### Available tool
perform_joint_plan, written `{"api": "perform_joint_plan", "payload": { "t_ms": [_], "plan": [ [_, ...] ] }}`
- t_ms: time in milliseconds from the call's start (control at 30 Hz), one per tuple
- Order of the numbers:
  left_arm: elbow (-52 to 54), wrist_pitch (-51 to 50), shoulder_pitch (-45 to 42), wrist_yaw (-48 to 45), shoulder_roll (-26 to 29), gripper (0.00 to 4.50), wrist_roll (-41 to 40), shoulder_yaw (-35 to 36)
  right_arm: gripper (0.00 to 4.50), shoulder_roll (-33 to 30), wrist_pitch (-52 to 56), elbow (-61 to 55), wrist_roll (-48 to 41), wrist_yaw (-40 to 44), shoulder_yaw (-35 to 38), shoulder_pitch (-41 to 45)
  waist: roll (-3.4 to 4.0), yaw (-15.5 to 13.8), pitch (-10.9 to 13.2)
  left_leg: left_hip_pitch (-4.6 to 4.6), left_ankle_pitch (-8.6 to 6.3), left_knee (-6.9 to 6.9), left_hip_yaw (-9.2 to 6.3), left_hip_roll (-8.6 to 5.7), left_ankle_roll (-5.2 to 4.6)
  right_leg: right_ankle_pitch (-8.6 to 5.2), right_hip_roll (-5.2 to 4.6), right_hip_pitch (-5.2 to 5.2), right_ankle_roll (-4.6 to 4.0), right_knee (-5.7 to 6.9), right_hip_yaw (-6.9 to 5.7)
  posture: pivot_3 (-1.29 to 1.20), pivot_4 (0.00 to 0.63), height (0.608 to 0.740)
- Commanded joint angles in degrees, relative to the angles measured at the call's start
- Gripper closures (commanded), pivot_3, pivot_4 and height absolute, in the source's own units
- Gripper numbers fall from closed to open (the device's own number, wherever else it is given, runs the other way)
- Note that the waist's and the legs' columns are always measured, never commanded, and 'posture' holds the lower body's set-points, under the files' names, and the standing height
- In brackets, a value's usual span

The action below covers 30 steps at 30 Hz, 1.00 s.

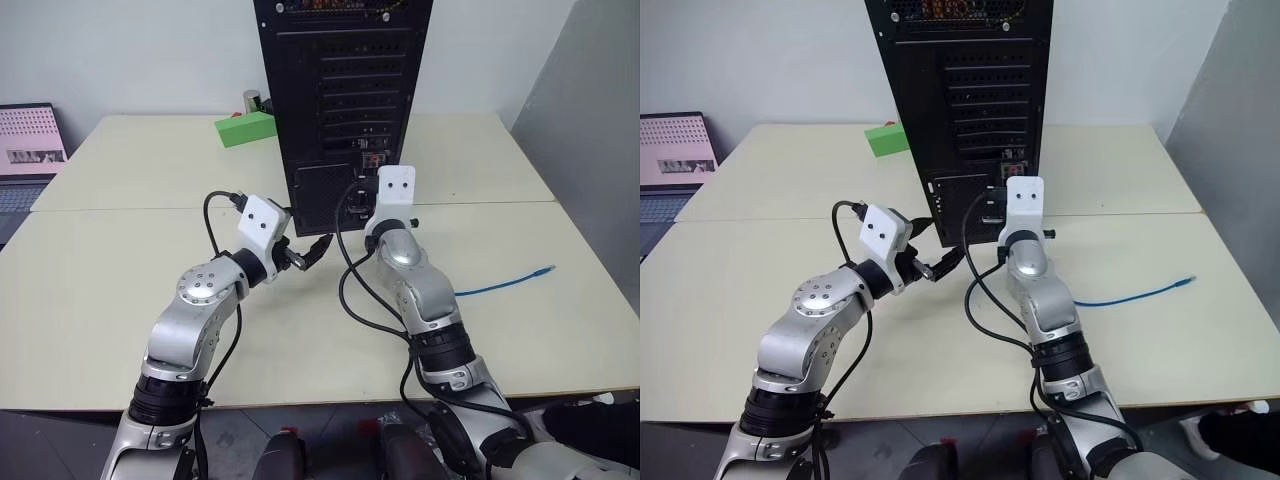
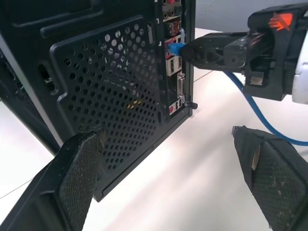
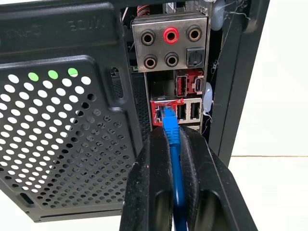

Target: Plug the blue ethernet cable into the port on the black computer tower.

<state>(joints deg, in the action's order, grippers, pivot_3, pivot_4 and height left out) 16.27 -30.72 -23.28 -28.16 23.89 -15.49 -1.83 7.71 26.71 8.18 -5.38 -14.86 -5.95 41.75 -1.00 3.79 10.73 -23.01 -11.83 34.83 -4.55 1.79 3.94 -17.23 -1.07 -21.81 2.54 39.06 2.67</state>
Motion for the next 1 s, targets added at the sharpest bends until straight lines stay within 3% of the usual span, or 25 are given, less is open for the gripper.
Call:
{"api": "perform_joint_plan", "payload": {
  "t_ms": [33, 133, 167, 400, 600, 733, 1000],
  "plan": [
    [2.6, 0.6, -0.3, 0.2, 0.1, 0.04, -0.3, 1.1, 4.50, 6.8, -1.2, -0.8, -2.8, 2.4, -0.6, 3.2, 0.00, 0.1, 0.0, 0.00, 0.00, 0.00, 0.00, 0.00, 0.00, 0.00, 0.00, 0.00, 0.00, 0.00, 0.01, 0.00, 0.150, 0.740],
    [2.4, 0.8, -0.3, 0.2, 0.0, 0.04, -0.3, 1.0, 4.50, 5.7, -0.2, -2.6, -4.0, 4.2, -1.1, 0.9, 0.00, 0.5, 0.0, 0.00, 0.00, 0.00, 0.00, 0.02, 0.00, 0.00, 0.02, 0.00, 0.00, 0.01, 0.01, 0.00, 0.150, 0.740],
    [2.4, 0.8, -0.3, 0.2, -0.1, 0.00, -0.3, 0.9, 3.82, 5.0, 0.4, -3.2, -4.0, 4.8, -1.5, 0.1, 0.00, 0.7, 0.0, 0.00, 0.00, 0.00, 0.00, 0.02, 0.00, 0.00, 0.02, -0.01, 0.00, 0.01, 0.01, 0.00, 0.150, 0.740],
    [1.7, 1.4, -0.3, 0.6, -0.3, 0.00, 0.1, 1.3, 2.42, -1.8, 6.8, -14.4, -3.7, 12.1, -4.4, -7.3, 0.00, 0.8, 0.0, -0.32, 0.00, -0.10, 0.03, 0.02, 0.00, 0.00, 0.02, -0.37, -0.01, 0.00, 0.04, 0.00, 0.150, 0.740],
    [1.2, 0.8, 0.3, -1.9, 2.3, 0.00, -0.6, 2.1, 1.01, -12.2, 12.5, -29.5, -7.7, 23.5, -4.0, -14.3, 0.00, -0.3, 0.0, -0.67, 0.00, 0.04, -0.04, -0.06, 0.01, 0.01, -0.07, -0.54, 0.00, -0.05, -0.08, 0.00, 0.150, 0.740],
    [0.7, 1.0, 0.1, -5.7, 3.9, 0.00, -4.2, 4.7, 0.08, -20.5, 12.7, -33.3, -11.3, 31.8, -0.4, -15.4, -0.01, -0.6, 0.0, -0.66, 0.00, 0.04, -0.10, -0.05, 0.01, -0.01, -0.06, -0.52, 0.05, -0.04, -0.16, 0.00, 0.150, 0.740],
    [1.2, 0.9, -0.2, -13.4, 11.2, 0.00, -3.4, 2.5, 0.01, -34.8, 7.5, -28.8, -15.4, 46.0, 7.9, -13.6, -0.04, -0.7, 0.0, -0.67, 0.00, 0.05, -0.08, -0.07, 0.00, -0.01, -0.06, -0.51, 0.04, -0.07, -0.15, 0.00, 0.150, 0.740]
  ]
}}
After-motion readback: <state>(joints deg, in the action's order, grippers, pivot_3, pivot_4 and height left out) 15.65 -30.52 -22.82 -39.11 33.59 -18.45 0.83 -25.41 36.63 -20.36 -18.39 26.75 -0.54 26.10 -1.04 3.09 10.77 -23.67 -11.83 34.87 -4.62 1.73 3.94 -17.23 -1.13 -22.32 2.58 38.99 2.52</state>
